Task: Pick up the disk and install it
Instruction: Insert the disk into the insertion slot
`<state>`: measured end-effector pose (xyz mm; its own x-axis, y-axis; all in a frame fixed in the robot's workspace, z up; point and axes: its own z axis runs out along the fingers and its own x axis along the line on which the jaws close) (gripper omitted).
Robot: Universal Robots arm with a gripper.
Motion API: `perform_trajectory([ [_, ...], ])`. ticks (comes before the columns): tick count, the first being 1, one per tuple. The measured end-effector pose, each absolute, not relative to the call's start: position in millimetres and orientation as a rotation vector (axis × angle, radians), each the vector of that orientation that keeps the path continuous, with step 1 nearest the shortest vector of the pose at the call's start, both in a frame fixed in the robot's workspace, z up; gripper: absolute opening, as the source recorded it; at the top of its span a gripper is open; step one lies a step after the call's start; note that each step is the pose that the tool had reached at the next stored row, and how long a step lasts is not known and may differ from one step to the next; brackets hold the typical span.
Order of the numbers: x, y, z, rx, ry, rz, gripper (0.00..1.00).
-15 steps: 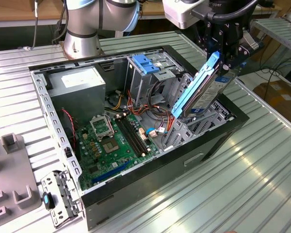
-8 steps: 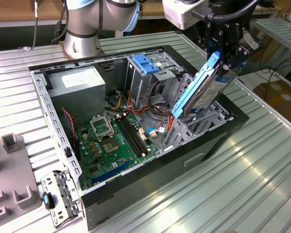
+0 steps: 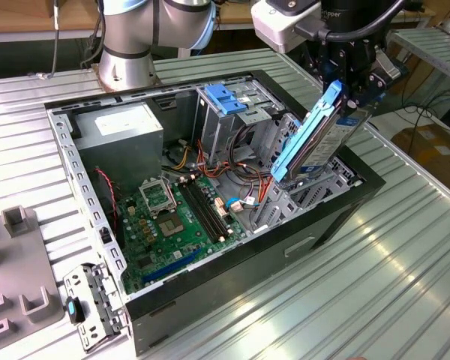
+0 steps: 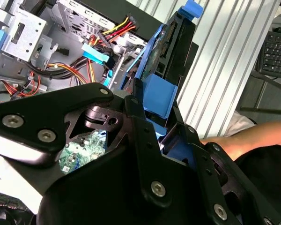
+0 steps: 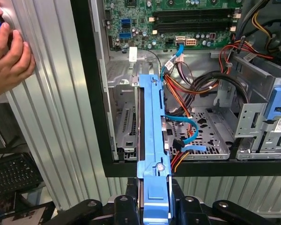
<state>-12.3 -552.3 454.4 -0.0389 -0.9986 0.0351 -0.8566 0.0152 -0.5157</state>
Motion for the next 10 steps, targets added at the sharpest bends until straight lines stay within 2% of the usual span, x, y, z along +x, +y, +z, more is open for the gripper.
perform_trajectory([
  [10, -12.4, -552.0, 448.9, -1.875, 1.933, -0.617, 0.37],
])
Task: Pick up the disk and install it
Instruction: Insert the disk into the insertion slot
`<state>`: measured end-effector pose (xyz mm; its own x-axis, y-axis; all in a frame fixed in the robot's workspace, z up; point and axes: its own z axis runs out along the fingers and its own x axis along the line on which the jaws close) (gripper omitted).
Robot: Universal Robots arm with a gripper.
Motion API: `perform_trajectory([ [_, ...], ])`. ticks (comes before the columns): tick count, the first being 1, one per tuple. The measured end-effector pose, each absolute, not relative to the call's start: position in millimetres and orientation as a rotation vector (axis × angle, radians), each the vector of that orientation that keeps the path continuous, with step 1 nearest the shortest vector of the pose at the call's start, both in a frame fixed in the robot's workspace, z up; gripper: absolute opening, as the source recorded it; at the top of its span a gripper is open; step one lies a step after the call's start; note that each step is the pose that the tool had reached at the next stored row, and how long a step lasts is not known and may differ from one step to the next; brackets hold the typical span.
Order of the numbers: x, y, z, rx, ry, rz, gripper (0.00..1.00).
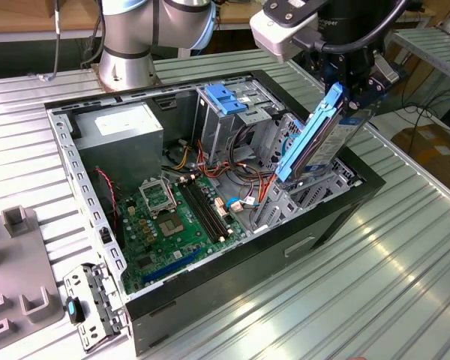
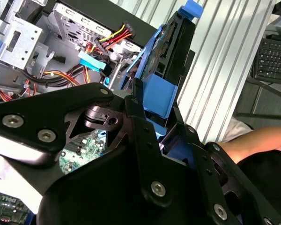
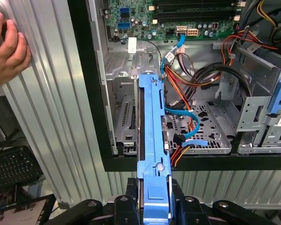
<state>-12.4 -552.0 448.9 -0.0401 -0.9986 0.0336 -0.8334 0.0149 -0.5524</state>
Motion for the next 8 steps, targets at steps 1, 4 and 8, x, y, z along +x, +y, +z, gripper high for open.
perform_trajectory([
  [1, -12.4, -551.8, 448.0, -1.872, 1.930, -0.620, 0.37],
  [4, -12.4, -550.2, 445.9, -1.867, 1.924, -0.627, 0.37],
  [8, -12.3, -548.5, 443.2, -1.861, 1.918, -0.636, 0.37],
])
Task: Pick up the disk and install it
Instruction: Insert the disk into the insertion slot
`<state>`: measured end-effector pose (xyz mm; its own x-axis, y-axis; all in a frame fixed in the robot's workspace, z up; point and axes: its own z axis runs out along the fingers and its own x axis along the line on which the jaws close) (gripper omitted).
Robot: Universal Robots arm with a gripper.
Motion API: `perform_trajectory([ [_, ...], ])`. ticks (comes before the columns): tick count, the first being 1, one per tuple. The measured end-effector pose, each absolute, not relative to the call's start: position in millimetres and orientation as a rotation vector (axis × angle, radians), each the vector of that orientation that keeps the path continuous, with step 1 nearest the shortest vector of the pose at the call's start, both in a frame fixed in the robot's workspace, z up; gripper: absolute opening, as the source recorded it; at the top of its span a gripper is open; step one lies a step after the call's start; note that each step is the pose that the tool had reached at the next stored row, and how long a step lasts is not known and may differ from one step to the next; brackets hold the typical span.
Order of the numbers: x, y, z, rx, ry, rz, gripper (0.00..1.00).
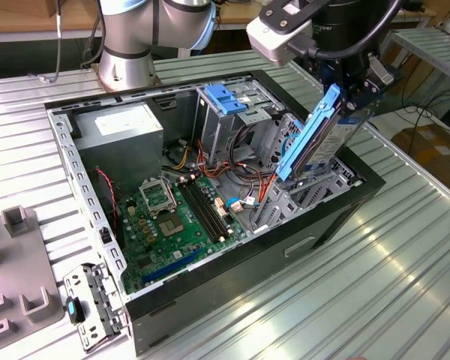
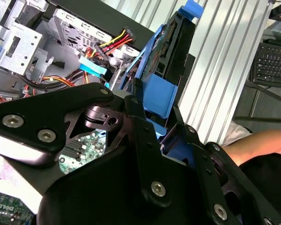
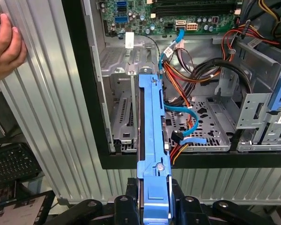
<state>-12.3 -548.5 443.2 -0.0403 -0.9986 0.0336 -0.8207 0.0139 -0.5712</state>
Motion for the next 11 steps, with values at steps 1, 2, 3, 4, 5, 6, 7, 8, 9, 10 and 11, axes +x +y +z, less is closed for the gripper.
perform_trajectory([
  [1, -12.0, -548.3, 442.3, -1.861, 1.915, -0.642, 0.37],
  [2, -11.7, -548.2, 441.6, -1.860, 1.913, -0.647, 0.37],
  [3, -11.5, -548.2, 440.9, -1.858, 1.911, -0.653, 0.37],
  [4, -11.4, -548.2, 440.5, -1.857, 1.909, -0.656, 0.37],
  [5, -11.4, -548.2, 440.0, -1.856, 1.907, -0.660, 0.37],
  [6, -11.3, -548.2, 439.3, -1.854, 1.905, -0.664, 0.37],
  [7, -11.3, -548.2, 438.6, -1.853, 1.903, -0.667, 0.37],
  [8, -11.3, -548.2, 437.4, -1.851, 1.901, -0.669, 0.37],
  [9, -11.3, -548.2, 436.4, -1.850, 1.900, -0.670, 0.37],
  [10, -11.3, -548.2, 434.9, -1.849, 1.900, -0.671, 0.37],
  [11, -11.3, -548.2, 434.3, -1.849, 1.900, -0.671, 0.37],
])
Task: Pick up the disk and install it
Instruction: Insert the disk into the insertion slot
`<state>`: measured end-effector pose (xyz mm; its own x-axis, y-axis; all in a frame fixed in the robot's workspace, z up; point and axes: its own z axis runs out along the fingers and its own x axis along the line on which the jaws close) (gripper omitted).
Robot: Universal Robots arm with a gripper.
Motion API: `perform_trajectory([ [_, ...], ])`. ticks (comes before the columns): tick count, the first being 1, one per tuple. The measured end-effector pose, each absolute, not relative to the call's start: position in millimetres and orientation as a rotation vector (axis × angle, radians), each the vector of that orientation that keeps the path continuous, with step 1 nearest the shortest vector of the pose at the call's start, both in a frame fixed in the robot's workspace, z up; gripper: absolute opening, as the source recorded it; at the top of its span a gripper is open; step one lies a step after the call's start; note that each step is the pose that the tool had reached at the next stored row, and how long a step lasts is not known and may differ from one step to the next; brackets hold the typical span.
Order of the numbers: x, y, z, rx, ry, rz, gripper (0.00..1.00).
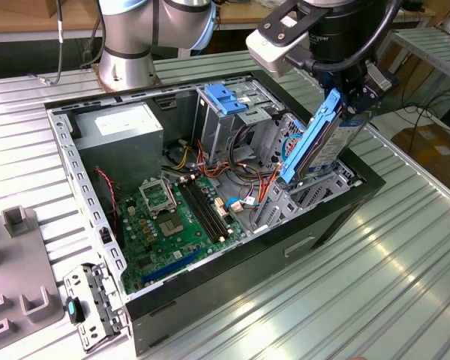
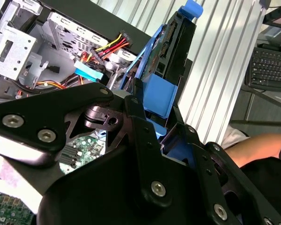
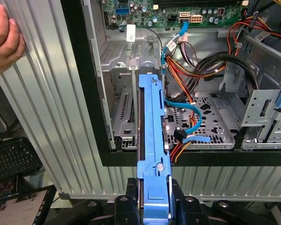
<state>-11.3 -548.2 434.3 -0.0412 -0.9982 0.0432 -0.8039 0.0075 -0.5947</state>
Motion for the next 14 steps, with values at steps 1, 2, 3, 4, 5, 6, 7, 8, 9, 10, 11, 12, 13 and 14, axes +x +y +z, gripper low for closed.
perform_trajectory([
  [1, -11.3, -548.2, 433.5, -1.848, 1.899, -0.671, 0.37],
  [2, -11.3, -548.2, 432.7, -1.848, 1.899, -0.672, 0.37],
  [3, -11.3, -548.2, 432.5, -1.848, 1.898, -0.673, 0.37],
  [4, -11.3, -548.2, 432.6, -1.848, 1.898, -0.673, 0.37],
  [5, -11.3, -548.2, 432.5, -1.847, 1.898, -0.674, 0.37],
  [6, -11.3, -548.2, 432.5, -1.847, 1.898, -0.674, 0.37],
  [7, -11.3, -548.2, 432.5, -1.847, 1.898, -0.674, 0.38],
  [8, -11.4, -548.2, 432.4, -1.847, 1.898, -0.674, 0.45],
  [9, -11.3, -548.2, 432.3, -1.847, 1.898, -0.674, 0.45],
  [10, -11.4, -548.2, 432.2, -1.847, 1.898, -0.674, 0.45],
  [11, -11.4, -548.2, 432.2, -1.847, 1.898, -0.674, 0.45],
  [12, -11.3, -548.2, 432.2, -1.847, 1.897, -0.674, 0.45],
  [13, -11.3, -548.2, 432.1, -1.847, 1.897, -0.674, 0.45],
  [14, -11.4, -548.2, 432.1, -1.847, 1.897, -0.674, 0.45],
])
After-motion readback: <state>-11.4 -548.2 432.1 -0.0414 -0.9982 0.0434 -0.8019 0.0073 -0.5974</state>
